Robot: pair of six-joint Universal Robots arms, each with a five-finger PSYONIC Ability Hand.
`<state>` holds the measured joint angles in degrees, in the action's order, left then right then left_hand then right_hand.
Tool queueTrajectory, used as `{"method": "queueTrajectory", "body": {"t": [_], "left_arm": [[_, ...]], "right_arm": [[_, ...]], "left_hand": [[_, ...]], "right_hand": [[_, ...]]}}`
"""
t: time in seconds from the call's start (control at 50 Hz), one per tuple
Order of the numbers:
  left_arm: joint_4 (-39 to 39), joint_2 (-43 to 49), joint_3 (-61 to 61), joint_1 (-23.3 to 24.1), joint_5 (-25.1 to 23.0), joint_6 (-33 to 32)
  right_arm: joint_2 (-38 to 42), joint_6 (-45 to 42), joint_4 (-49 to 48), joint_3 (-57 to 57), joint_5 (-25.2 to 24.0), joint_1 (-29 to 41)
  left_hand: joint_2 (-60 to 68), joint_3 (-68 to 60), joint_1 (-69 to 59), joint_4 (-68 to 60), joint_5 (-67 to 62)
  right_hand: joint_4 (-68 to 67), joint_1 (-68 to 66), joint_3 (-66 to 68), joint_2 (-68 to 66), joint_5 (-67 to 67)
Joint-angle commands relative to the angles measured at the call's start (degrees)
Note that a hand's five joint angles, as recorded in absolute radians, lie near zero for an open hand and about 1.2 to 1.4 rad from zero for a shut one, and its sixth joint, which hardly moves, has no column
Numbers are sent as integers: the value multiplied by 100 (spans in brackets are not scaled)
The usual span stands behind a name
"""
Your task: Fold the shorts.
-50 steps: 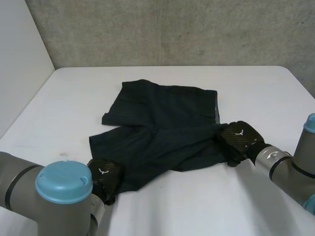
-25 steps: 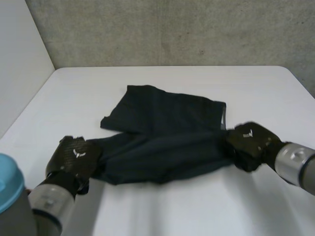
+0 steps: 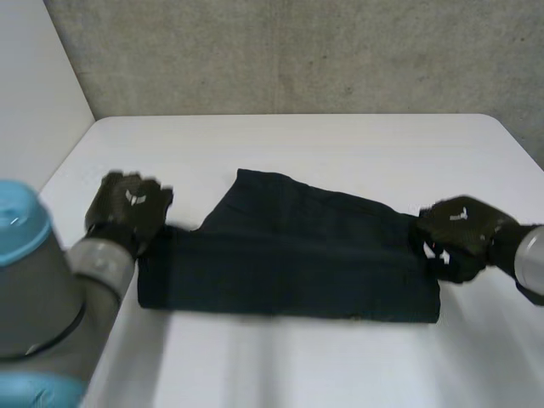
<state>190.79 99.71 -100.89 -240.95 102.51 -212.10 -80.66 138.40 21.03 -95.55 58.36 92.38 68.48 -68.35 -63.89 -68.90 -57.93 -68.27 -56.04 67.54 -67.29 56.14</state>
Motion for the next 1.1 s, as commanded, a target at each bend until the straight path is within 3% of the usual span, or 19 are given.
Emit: {"method": "queueTrajectory", "body": {"t": [0.02, 0.08, 0.16, 0.26, 0.48, 0.66, 0.8, 0.82, 0.84, 0.86, 0.88, 0.9, 0.98, 1.1], "left_arm": [[1126, 1548, 1297, -31, -109, -51], [1320, 2112, 1843, -31, -135, -51], [1373, 3218, 3028, -13, -328, -103], [1408, 3914, 3769, -4, -697, -139], [1619, 4872, 5042, 92, -1356, -112], [1602, 5541, 5809, 101, -1348, -112], [1628, 5656, 5783, 110, -1330, -68], [1628, 5656, 5765, 119, -1330, -51], [1637, 5630, 5713, 136, -1348, -25], [1628, 5621, 5678, 145, -1365, -16], [1628, 5612, 5625, 163, -1383, -7], [1637, 5603, 5555, 189, -1401, 2], [1839, 5200, 5247, 295, -1375, 28], [1989, 3751, 4378, 268, -1085, 458]], "right_arm": [[656, 565, -933, 545, 904, 394], [894, 583, -1354, 686, 1335, 517], [1254, 609, -1584, 774, 1485, 588], [1492, 662, -1698, 827, 1538, 729], [1588, 882, -2489, 810, 1933, 729], [2352, 803, -3464, 1002, 2477, 772], [2687, 732, -3535, 1284, 2891, 808], [2679, 750, -3527, 1336, 3005, 808], [2644, 819, -3509, 1363, 3067, 799], [2609, 855, -3518, 1363, 3076, 799], [2547, 933, -3526, 1320, 3059, 825], [2494, 978, -3535, 1276, 3024, 834], [1959, 1338, -3553, 1030, 2655, 939], [713, 2277, -3483, 661, 2294, 931]], "left_hand": [[1152, -1165, -1611, -1110, -1207], [1152, -1165, -1611, -1110, -1207], [1152, -1165, -1611, -1110, -1207], [1152, -1165, -1611, -1110, -1207], [1152, -1165, -1611, -1110, -1207], [1152, -1165, -1611, -1110, -1207], [1152, -1165, -1611, -1110, -1207], [588, -601, -1047, -546, -643], [-1666, 1652, 1207, 1708, 1611], [-3404, 3390, 2945, 3446, 3349], [-5203, 5189, 4744, 5245, 5148], [-5848, 5835, 5389, 5890, 5793], [-5848, 5835, 5389, 5890, 5793], [-5848, 5835, 5389, 5890, 5793]], "right_hand": [[-1173, -2396, 1246, -1271, 1386], [-1173, -2396, 1246, -1271, 1386], [-1173, -2396, 1246, -1271, 1386], [-1173, -2396, 1246, -1271, 1386], [-1173, -2396, 1246, -1271, 1386], [-1173, -2396, 1246, -1271, 1386], [-1173, -2396, 1246, -1271, 1386], [-1173, -2396, 1246, -1271, 1386], [-1095, -2319, 1169, -1194, 1309], [288, -936, -214, 189, -74], [3782, 2559, -3708, 3683, -3568], [5665, 4442, -5592, 5567, -5452], [5827, 4604, -5754, 5729, -5614], [5827, 4604, -5754, 5729, -5614]]}}
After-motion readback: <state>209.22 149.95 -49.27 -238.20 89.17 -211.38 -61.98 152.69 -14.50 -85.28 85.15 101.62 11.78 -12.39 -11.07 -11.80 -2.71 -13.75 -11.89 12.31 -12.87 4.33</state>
